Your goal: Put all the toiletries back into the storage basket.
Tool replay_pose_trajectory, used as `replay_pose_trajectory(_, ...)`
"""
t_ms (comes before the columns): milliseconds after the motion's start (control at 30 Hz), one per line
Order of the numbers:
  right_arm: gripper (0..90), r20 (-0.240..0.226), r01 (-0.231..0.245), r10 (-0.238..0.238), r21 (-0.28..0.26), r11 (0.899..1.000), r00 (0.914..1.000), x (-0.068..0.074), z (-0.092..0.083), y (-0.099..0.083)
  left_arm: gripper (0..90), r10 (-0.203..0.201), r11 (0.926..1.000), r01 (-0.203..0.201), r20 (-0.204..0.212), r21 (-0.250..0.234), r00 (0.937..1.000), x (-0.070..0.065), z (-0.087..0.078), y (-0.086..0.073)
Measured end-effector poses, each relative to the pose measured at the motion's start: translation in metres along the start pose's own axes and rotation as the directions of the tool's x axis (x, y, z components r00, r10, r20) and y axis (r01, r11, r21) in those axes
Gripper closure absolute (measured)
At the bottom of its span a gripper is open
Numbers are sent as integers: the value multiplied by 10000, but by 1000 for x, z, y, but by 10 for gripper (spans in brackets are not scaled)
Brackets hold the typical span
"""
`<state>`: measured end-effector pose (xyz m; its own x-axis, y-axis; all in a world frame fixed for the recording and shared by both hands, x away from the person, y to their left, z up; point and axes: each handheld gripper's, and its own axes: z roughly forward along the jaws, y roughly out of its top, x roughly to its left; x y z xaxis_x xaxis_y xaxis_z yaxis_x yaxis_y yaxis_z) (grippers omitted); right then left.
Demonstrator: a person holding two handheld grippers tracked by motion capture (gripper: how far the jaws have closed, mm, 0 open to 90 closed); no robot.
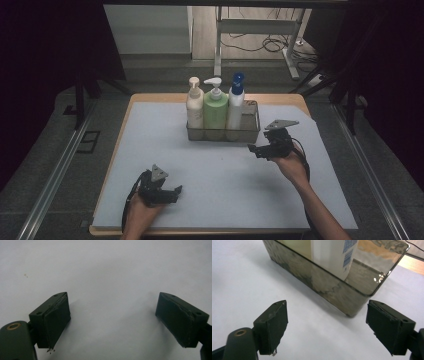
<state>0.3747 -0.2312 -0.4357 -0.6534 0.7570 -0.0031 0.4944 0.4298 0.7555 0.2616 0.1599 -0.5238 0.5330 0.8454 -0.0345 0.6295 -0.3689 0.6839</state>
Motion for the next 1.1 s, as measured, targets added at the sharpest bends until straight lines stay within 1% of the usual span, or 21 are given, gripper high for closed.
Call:
replay_pose_trajectory(233, 140, -148, 55, -52, 210, 9998, 9999, 1, -12, -15, 122, -5, 10000, 5, -5, -2, 10000, 0, 0, 0)
replay_pose_trajectory(300, 137, -191, 148, -142, 317, 9994, 9997, 2, -15, -19, 121, -5, 10000, 5, -6, -4, 10000, 0, 0, 0)
replay_pose_trajectory(400, 133, -143, 266, -260, 385, 9989, 9996, 3, -20, -24, 122, -5, 10000, 5, -9, -4, 10000, 0, 0, 0)
replay_pose_trajectory(567, 123, -239, 309, -297, 520, 9982, 9993, 6, -29, -32, 122, -11, 10000, 11, -7, -8, 10000, 0, 0, 0)
replay_pose_trajectory(733, 83, -150, 462, -454, 618, 9970, 9989, 10, -36, -42, 122, 7, 10000, -7, -18, 2, 10000, 0, 0, 0)
replay_pose_trajectory(900, 36, -4, 347, -347, 664, 9972, 9994, 11, -40, -57, 122, 4, 10000, -4, -19, 0, 10000, 0, 0, 0)
replay_pose_trajectory(1100, 17, 76, 219, -225, 661, 9976, 9997, 13, -40, -75, 122, -2, 10000, 2, -16, -1, 10000, 0, 0, 0)
